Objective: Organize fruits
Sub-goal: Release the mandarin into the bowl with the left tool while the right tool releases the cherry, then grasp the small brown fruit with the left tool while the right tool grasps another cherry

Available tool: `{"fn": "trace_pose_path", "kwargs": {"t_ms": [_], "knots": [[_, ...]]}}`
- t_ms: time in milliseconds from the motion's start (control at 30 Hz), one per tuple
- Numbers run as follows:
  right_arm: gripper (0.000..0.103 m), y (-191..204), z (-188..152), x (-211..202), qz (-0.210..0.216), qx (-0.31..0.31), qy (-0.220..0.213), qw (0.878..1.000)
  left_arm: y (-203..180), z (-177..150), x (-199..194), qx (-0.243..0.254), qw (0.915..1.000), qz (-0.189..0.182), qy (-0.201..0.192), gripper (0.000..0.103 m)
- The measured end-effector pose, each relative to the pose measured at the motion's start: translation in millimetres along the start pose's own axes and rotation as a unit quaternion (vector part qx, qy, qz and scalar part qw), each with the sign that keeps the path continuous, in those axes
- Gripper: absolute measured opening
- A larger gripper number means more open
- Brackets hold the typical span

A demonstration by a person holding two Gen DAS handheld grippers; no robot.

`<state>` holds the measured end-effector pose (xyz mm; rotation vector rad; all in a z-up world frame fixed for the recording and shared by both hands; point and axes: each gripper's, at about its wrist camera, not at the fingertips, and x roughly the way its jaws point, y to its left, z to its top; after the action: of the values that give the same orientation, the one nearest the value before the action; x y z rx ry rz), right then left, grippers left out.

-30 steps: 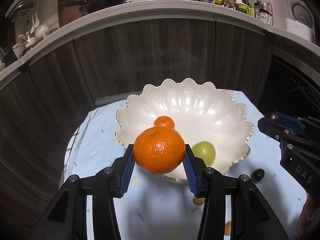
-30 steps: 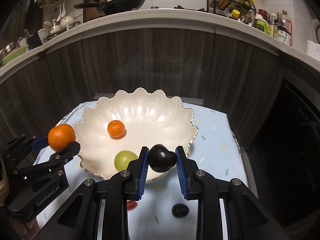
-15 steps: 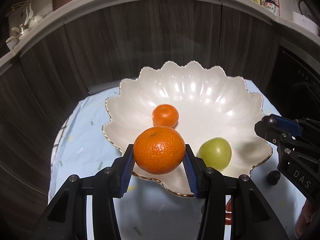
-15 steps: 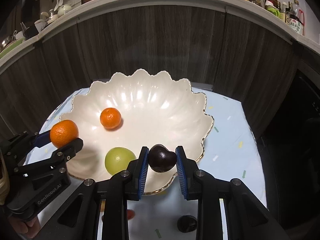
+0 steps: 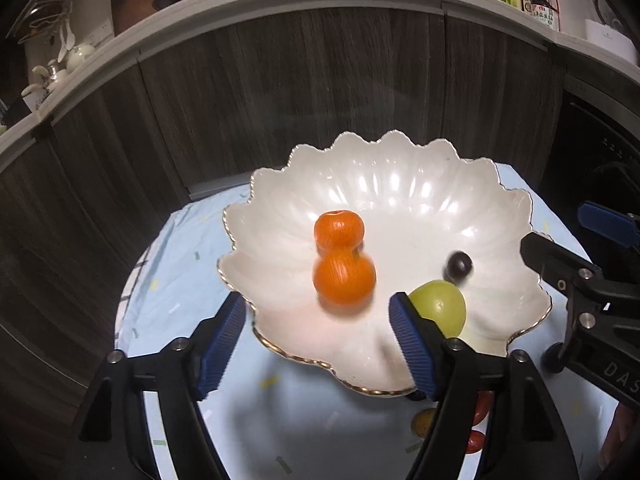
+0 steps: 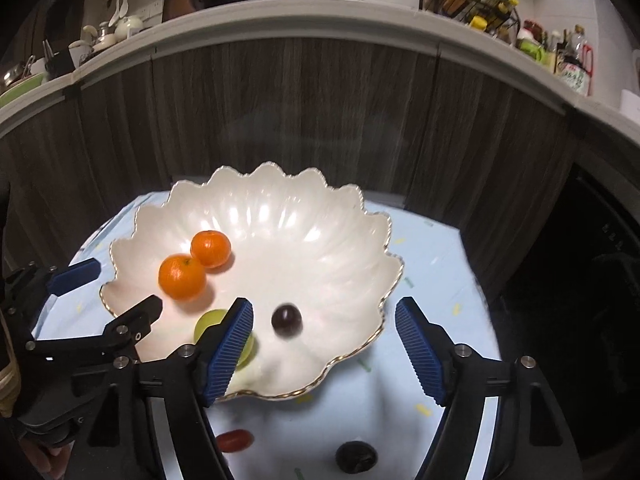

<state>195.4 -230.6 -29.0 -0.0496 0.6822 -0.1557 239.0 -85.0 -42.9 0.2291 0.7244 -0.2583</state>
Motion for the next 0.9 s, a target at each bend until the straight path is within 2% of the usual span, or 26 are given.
{"fn": "trace_pose_path", "kwargs": {"t_ms": [67,167,433,900], "knots": [[0.084,-1,1,-4,-0.008,0.003,-0.008,1.0,2,0,-5,-0.003,0.9999,0.009,-0.009,0.091],[0.088,-3,2,-10,-0.022,0.003,-0.022,1.0,3,2,-12,-0.008,0.9995,0.022,-0.023,0.098],[0.089,-8,5,-20,-0.027,0.014,-0.035,0.999,3,2,-29,-0.016,0.9987,0.025,-0.041,0.102],[0.089,-17,3,-52,-0.018,0.026,-0.046,0.998,-3,-1,-65,-0.021,0.9978,0.023,-0.059,0.102]]}}
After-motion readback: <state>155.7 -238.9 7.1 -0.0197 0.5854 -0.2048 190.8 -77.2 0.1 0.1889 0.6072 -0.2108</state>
